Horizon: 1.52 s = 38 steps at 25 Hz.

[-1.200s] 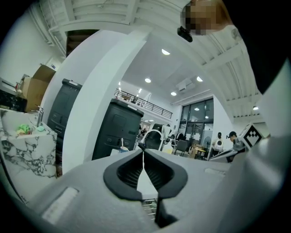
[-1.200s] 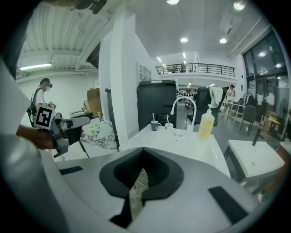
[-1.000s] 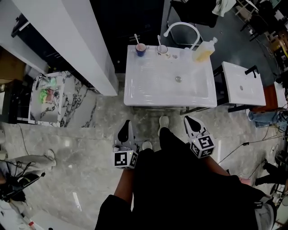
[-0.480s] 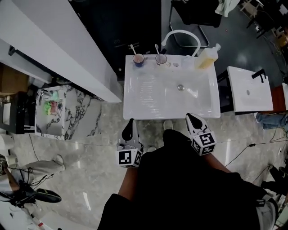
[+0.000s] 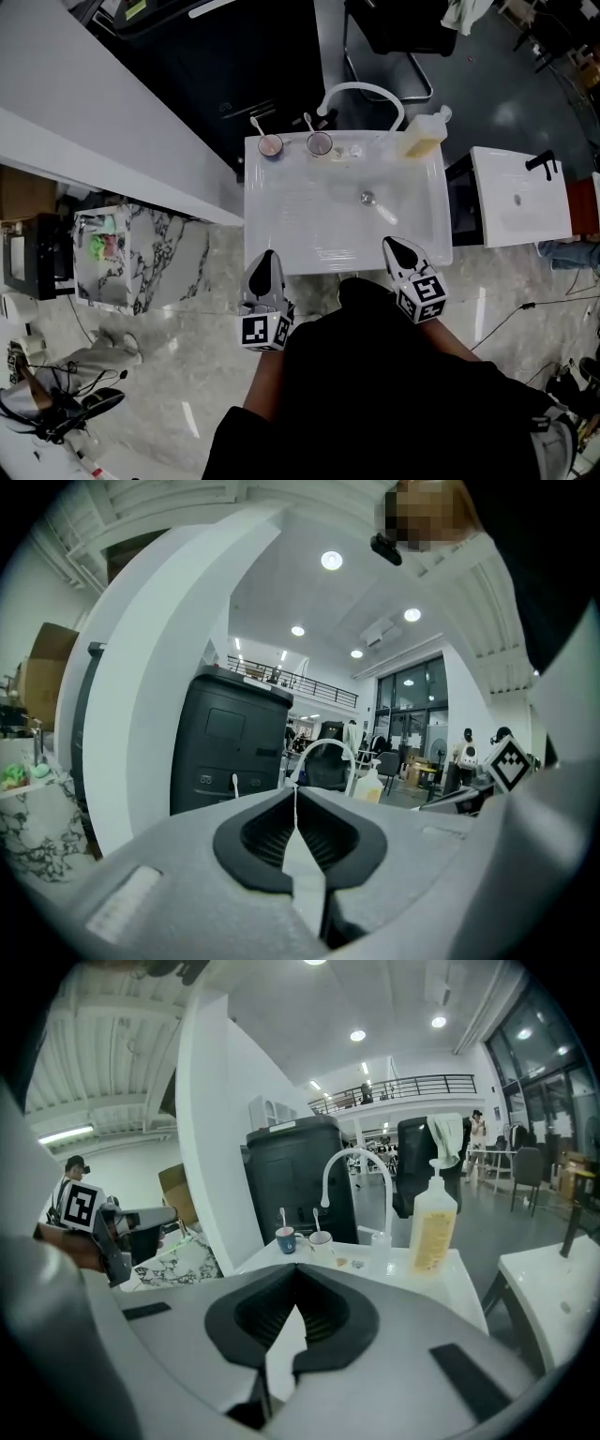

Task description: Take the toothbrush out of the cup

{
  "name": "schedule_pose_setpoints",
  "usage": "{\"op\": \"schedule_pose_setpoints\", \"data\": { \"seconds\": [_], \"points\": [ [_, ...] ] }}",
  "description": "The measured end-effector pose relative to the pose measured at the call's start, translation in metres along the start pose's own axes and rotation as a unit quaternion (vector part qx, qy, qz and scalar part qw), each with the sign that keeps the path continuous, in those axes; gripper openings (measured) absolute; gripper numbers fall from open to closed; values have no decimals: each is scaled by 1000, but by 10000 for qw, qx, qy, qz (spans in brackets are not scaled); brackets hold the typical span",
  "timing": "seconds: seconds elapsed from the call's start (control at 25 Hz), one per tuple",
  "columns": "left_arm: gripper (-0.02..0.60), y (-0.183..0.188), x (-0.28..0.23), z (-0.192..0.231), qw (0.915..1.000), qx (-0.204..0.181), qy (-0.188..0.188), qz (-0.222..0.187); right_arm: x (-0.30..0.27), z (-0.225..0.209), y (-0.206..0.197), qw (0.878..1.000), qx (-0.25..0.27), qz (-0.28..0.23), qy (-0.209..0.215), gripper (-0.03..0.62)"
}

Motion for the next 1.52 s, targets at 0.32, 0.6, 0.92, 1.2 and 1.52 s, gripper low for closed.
{"op": "schedule_pose_setpoints", "data": {
  "seconds": [0.32, 0.6, 0.92, 1.2, 1.52],
  "points": [
    [21, 4, -59, -15, 9996, 32, 138, 226, -47, -37, 1, 9946, -80, 604, 846, -3],
    [21, 1, -87, -19, 9990, 138, 129, 395, -94, -65, 38, 9952, -249, 83, 947, -2],
    [21, 0, -116, 1, 9979, 362, -316, 445, -159, -47, 95, 9954, 239, -291, 881, -2],
    [21, 9, -123, 32, 9970, 419, -603, 265, -228, -41, 88, 9980, -230, 190, 553, -2],
    [21, 6, -112, 83, 9978, 462, -420, 201, -295, -39, 79, 9974, 43, 619, 375, 63]
  ]
}}
Point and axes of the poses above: the fingertips, and each gripper's own axes: x backward along the fingers, z to its left, y out of its top, the point moved 6 cm from there along x, backward along the fingers, and after that the axes turned 1 degree about -z, right-handed, at the moved point
